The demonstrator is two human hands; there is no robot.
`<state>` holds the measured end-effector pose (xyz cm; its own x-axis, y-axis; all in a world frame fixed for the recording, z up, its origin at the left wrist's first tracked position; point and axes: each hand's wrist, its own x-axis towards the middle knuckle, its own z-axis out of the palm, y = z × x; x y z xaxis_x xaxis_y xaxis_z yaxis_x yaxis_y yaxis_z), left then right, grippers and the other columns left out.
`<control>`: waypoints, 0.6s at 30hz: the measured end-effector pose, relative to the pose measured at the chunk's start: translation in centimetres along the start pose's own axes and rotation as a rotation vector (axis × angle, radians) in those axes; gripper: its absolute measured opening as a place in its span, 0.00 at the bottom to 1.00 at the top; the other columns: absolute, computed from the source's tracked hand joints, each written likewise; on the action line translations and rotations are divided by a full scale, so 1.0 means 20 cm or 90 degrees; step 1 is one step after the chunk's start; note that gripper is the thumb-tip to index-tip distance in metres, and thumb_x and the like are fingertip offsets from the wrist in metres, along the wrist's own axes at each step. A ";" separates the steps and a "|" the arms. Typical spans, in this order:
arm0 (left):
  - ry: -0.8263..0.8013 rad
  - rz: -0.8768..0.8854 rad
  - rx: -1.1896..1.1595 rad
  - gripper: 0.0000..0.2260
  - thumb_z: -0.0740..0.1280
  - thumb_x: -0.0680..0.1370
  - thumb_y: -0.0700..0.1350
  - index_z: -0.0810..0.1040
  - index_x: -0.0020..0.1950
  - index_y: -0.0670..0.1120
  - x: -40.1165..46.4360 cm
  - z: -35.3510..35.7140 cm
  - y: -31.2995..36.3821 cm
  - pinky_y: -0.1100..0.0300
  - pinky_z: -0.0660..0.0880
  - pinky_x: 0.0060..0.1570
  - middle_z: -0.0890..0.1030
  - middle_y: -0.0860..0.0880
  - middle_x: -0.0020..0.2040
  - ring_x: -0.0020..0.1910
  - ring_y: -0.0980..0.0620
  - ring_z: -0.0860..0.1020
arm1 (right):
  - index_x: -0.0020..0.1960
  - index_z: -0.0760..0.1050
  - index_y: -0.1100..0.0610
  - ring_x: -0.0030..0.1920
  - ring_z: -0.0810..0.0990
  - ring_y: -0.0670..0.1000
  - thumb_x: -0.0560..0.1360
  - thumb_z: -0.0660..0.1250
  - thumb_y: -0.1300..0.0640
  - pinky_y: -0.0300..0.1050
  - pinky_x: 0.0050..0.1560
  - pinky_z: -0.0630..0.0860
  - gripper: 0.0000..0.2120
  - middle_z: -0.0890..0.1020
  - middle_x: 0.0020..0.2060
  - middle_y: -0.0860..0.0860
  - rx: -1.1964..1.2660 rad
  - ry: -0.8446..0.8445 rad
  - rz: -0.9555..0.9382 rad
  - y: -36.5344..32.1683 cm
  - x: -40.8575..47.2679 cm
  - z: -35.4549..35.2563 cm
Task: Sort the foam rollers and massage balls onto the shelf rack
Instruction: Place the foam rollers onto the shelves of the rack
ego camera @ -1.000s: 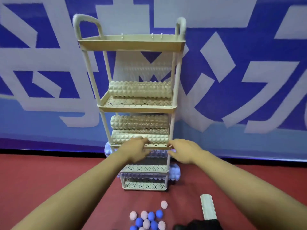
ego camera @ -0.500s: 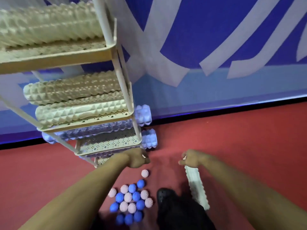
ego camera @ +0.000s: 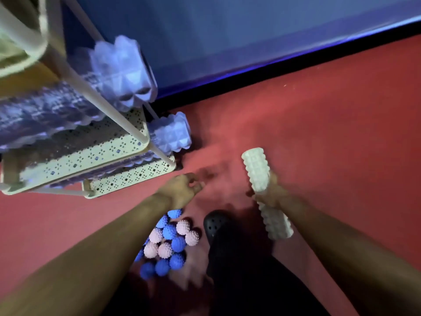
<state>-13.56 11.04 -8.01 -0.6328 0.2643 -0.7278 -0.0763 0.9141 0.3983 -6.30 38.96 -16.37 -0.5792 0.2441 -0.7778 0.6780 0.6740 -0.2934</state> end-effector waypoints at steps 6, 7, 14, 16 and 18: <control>-0.021 -0.016 0.015 0.21 0.61 0.82 0.61 0.74 0.70 0.52 0.06 0.11 -0.07 0.57 0.73 0.62 0.80 0.45 0.64 0.61 0.46 0.79 | 0.69 0.57 0.57 0.51 0.79 0.58 0.71 0.75 0.42 0.52 0.53 0.75 0.39 0.77 0.53 0.55 0.083 0.081 0.068 0.09 0.09 0.12; -0.019 -0.021 0.020 0.21 0.61 0.82 0.61 0.74 0.70 0.52 0.05 0.11 -0.08 0.58 0.73 0.62 0.80 0.46 0.64 0.61 0.46 0.79 | 0.69 0.57 0.56 0.52 0.79 0.58 0.71 0.74 0.40 0.53 0.54 0.76 0.39 0.78 0.54 0.55 0.092 0.090 0.066 0.09 0.08 0.13; 0.021 -0.008 0.010 0.23 0.60 0.81 0.63 0.72 0.72 0.53 -0.14 -0.08 0.01 0.54 0.74 0.64 0.80 0.48 0.66 0.60 0.47 0.80 | 0.67 0.58 0.53 0.55 0.80 0.53 0.69 0.75 0.39 0.53 0.58 0.77 0.38 0.77 0.56 0.47 0.276 0.078 -0.012 -0.04 -0.17 -0.07; 0.055 0.015 0.028 0.24 0.60 0.81 0.62 0.71 0.73 0.52 -0.26 -0.18 0.09 0.54 0.71 0.66 0.78 0.47 0.68 0.64 0.47 0.78 | 0.67 0.60 0.55 0.56 0.78 0.51 0.70 0.76 0.43 0.48 0.54 0.75 0.36 0.75 0.55 0.46 0.339 0.096 -0.065 -0.13 -0.31 -0.20; 0.092 0.036 0.031 0.24 0.60 0.81 0.62 0.72 0.72 0.51 -0.41 -0.29 0.18 0.53 0.72 0.66 0.80 0.47 0.66 0.64 0.47 0.78 | 0.65 0.61 0.55 0.55 0.79 0.50 0.70 0.77 0.43 0.47 0.53 0.75 0.35 0.76 0.52 0.44 0.391 0.109 -0.115 -0.25 -0.46 -0.33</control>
<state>-13.12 10.49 2.59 -0.7396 0.2720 -0.6156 -0.0022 0.9137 0.4064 -7.25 37.94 -4.06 -0.7377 0.3058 -0.6019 0.6685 0.2063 -0.7145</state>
